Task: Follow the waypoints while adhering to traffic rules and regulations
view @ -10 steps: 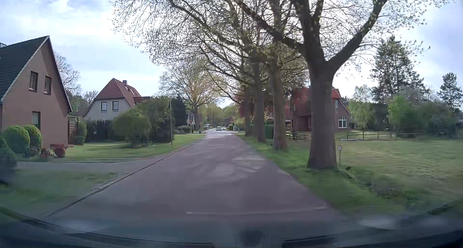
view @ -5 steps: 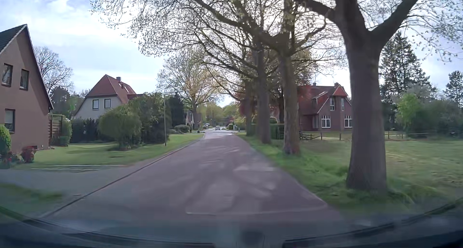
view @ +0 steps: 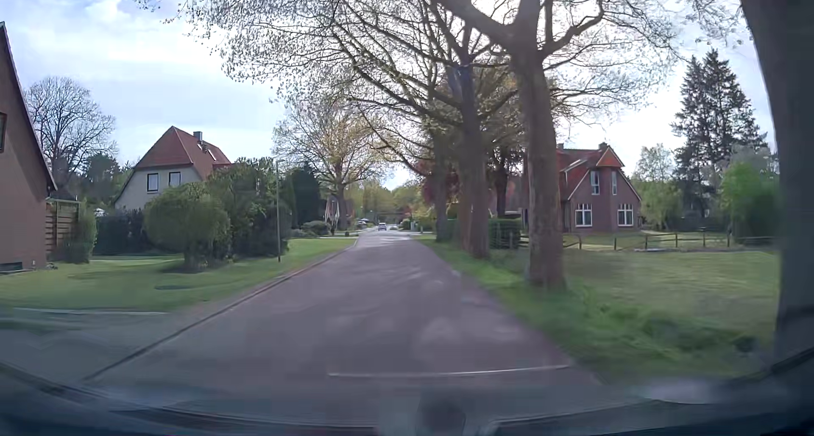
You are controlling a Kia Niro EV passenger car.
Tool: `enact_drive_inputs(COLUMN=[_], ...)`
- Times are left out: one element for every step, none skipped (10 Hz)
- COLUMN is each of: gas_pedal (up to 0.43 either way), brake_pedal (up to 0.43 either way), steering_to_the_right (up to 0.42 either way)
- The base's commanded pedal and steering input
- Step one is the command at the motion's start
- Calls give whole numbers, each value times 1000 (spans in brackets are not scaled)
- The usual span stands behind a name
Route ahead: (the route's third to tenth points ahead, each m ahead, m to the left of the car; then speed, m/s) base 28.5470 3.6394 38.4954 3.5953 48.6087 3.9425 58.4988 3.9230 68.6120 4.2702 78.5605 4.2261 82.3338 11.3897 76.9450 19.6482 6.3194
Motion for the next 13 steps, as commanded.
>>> enact_drive_inputs(gas_pedal=[79,79,79,79,79,79,79,79,67,67,67,67,67], brake_pedal=[0,0,0,0,0,0,0,0,0,0,0,0,0], steering_to_the_right=[-4,-5,-5,-6,-6,-7,-8,-8,-8,-9,-11,-11,-11])
